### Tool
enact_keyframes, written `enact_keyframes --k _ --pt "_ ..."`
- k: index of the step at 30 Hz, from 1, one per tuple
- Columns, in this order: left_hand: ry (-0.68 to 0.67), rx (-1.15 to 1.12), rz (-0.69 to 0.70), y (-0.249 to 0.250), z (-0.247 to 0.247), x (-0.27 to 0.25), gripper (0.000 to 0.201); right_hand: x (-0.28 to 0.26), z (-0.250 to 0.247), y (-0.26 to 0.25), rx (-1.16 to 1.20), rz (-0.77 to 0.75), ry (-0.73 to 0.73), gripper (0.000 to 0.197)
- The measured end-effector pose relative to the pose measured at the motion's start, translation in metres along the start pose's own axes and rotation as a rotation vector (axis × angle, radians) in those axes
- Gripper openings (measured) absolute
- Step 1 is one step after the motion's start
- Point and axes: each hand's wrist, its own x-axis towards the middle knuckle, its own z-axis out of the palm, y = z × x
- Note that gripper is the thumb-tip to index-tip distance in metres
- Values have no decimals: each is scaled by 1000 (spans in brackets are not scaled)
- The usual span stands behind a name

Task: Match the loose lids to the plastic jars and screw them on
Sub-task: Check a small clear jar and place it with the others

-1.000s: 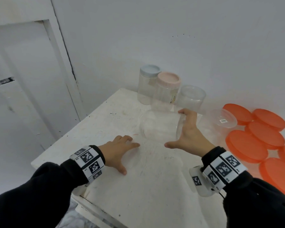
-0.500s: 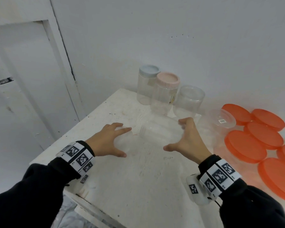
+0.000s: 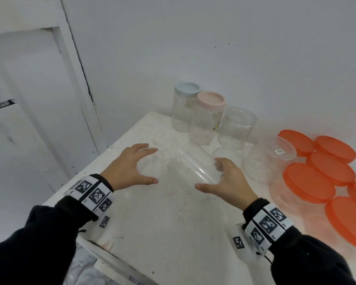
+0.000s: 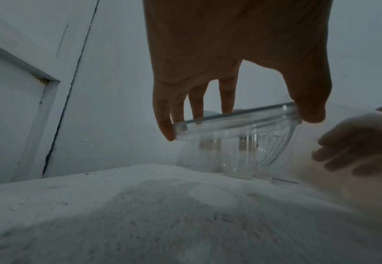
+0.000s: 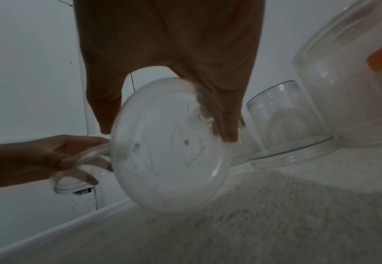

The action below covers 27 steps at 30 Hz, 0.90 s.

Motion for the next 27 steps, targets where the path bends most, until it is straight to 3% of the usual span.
enact_keyframes --k 5,9,12,18,27 --pt "86 -78 9 -3 -4 5 93 5 3 -1 149 74 -21 77" --pt "192 -226 4 2 -4 8 82 7 2 7 247 96 -64 84" --pt "233 -321 23 12 -5 9 79 1 -2 17 261 90 -100 100" --pt "159 -383 146 40 3 16 77 -16 -8 35 230 106 -186 114" --pt "22 -303 424 81 24 28 83 -34 -13 36 332 75 -32 107"
